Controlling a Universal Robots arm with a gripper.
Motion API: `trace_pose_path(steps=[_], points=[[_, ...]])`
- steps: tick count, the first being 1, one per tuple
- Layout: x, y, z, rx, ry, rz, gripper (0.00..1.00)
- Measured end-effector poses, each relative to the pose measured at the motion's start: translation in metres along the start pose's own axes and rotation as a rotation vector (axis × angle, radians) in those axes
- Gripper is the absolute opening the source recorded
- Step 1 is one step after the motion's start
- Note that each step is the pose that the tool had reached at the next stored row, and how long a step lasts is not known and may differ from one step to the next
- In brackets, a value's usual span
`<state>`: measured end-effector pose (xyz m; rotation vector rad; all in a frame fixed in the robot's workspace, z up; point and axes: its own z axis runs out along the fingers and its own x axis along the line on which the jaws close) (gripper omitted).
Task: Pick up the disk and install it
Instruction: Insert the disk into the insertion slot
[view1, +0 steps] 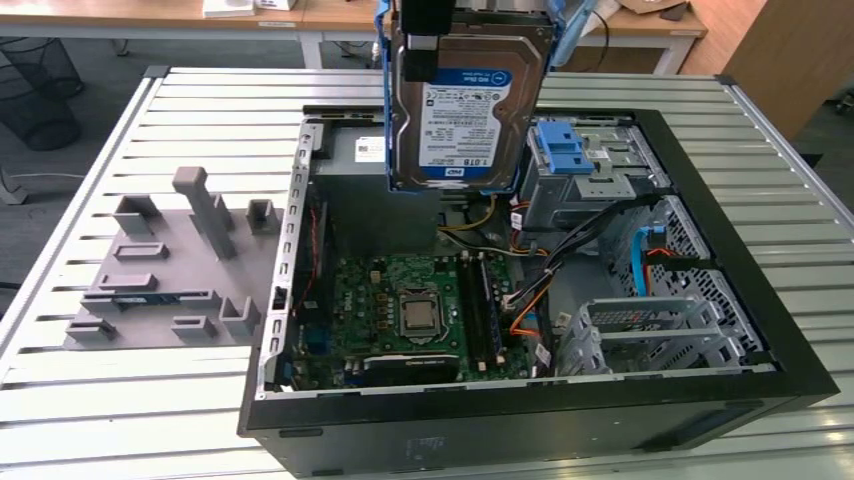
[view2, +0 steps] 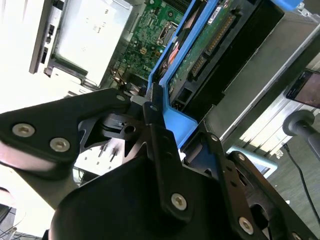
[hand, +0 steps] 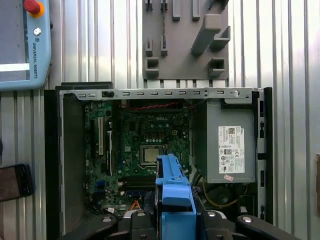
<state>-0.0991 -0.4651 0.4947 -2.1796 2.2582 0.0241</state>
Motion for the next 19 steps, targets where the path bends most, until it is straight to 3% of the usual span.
trace_pose_path(steps=[6, 8, 11, 17, 19], points=[[0.0238, -0.0008, 0.0006, 0.0001, -0.0001, 0.000, 0.37], [0.0284, -0.0017, 0.0009, 0.0001, -0.0001, 0.000, 0.37], [0.0299, -0.0081, 0.0014, 0.0000, -0.0001, 0.000, 0.37], [0.0294, -0.0312, 0.0023, 0.0000, 0.0000, 0.000, 0.37], [0.0294, -0.0333, 0.0025, 0.0000, -0.0001, 0.000, 0.37]])
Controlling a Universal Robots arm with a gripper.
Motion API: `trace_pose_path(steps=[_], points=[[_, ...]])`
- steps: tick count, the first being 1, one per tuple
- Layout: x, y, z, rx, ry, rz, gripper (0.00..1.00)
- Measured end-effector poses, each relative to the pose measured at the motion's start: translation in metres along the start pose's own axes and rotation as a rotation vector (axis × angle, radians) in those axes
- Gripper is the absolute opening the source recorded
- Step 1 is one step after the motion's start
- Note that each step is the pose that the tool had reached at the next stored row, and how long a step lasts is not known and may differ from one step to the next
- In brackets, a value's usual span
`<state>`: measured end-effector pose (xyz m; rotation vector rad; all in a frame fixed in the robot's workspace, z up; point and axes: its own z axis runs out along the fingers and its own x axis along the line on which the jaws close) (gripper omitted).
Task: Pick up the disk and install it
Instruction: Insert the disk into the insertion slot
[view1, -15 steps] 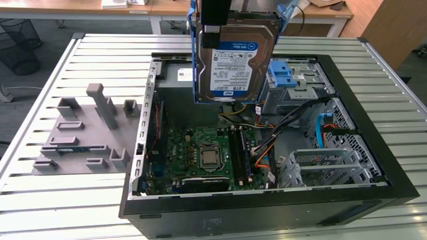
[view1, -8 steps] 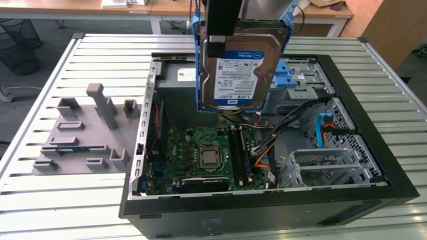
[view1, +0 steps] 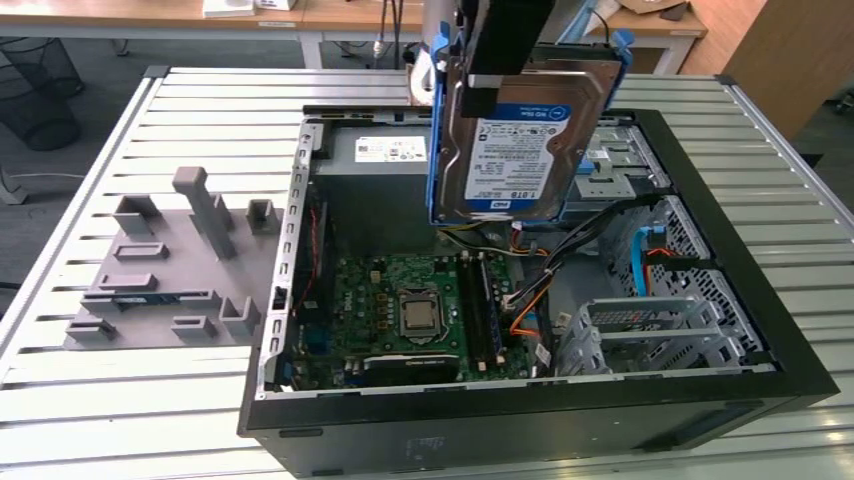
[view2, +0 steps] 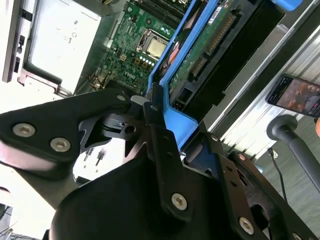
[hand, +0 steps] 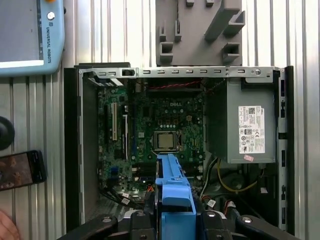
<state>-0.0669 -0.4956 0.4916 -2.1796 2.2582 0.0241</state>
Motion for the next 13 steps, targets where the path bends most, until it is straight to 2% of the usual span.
trace_pose_path(steps=[6, 13], points=[[0.0022, -0.0002, 0.0004, -0.0001, 0.0002, 0.000, 0.37], [0.0198, -0.0011, 0.0011, 0.0000, 0.0001, 0.000, 0.37]])
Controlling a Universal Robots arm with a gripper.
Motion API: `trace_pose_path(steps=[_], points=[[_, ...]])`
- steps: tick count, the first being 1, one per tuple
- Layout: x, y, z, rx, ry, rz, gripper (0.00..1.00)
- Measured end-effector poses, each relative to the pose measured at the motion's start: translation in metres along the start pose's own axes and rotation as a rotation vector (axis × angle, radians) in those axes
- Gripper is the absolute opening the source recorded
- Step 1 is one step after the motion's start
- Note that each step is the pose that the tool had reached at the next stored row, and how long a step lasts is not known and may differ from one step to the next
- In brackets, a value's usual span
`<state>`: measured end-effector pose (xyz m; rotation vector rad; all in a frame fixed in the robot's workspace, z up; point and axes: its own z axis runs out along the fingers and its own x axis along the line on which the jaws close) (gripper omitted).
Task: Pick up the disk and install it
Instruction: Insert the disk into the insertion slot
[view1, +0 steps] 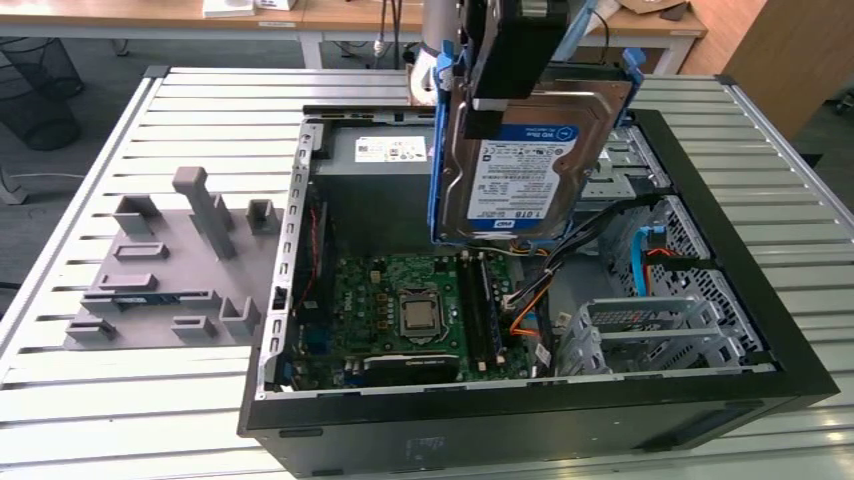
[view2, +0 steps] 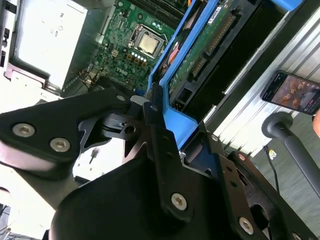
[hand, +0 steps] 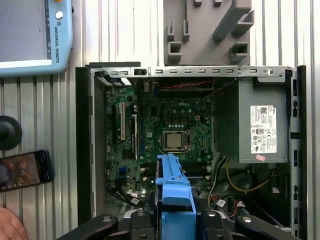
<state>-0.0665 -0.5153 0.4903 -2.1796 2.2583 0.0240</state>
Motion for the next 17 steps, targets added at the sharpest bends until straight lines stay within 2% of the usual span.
trace_pose_path(steps=[3, 10, 13, 17], points=[[0.0018, -0.0037, 0.0002, 0.0000, -0.0001, 0.000, 0.37], [0.0049, -0.0263, 0.0010, 0.0000, 0.0000, 0.000, 0.37], [0.0124, -0.0284, 0.0018, 0.0000, -0.0001, 0.000, 0.37], [0.0271, -0.0297, 0.0029, 0.0000, -0.0001, 0.000, 0.37]])
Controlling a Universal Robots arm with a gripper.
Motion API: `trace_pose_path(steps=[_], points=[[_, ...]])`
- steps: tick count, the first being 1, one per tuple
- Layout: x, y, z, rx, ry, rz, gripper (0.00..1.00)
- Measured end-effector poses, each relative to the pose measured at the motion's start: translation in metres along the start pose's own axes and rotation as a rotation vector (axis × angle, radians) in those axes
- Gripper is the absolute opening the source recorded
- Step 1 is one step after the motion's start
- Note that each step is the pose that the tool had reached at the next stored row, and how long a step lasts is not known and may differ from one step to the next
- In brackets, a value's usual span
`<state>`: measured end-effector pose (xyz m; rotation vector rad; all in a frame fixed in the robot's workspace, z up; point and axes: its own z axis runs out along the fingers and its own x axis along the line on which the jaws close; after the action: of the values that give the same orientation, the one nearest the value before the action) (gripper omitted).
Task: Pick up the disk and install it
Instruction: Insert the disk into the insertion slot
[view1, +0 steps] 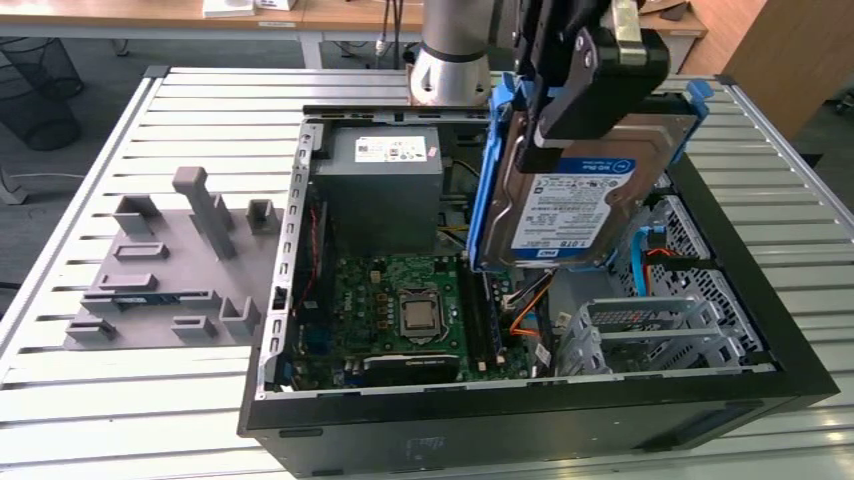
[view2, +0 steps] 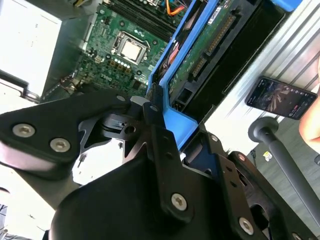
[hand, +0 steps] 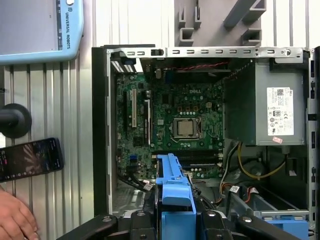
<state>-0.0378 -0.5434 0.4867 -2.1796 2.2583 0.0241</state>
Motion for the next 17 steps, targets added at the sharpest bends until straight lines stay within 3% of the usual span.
trace_pose_path(steps=[3, 10, 14, 17], points=[[0.0063, -0.0041, 0.0014, 0.0000, -0.0001, 0.000, 0.37], [0.0085, -0.0257, 0.0056, 0.0001, 0.0000, 0.000, 0.37], [0.0119, -0.0265, 0.0074, 0.0147, -0.0003, -0.002, 0.37], [0.0134, -0.0316, 0.0102, 0.0166, -0.0005, -0.002, 0.37]])
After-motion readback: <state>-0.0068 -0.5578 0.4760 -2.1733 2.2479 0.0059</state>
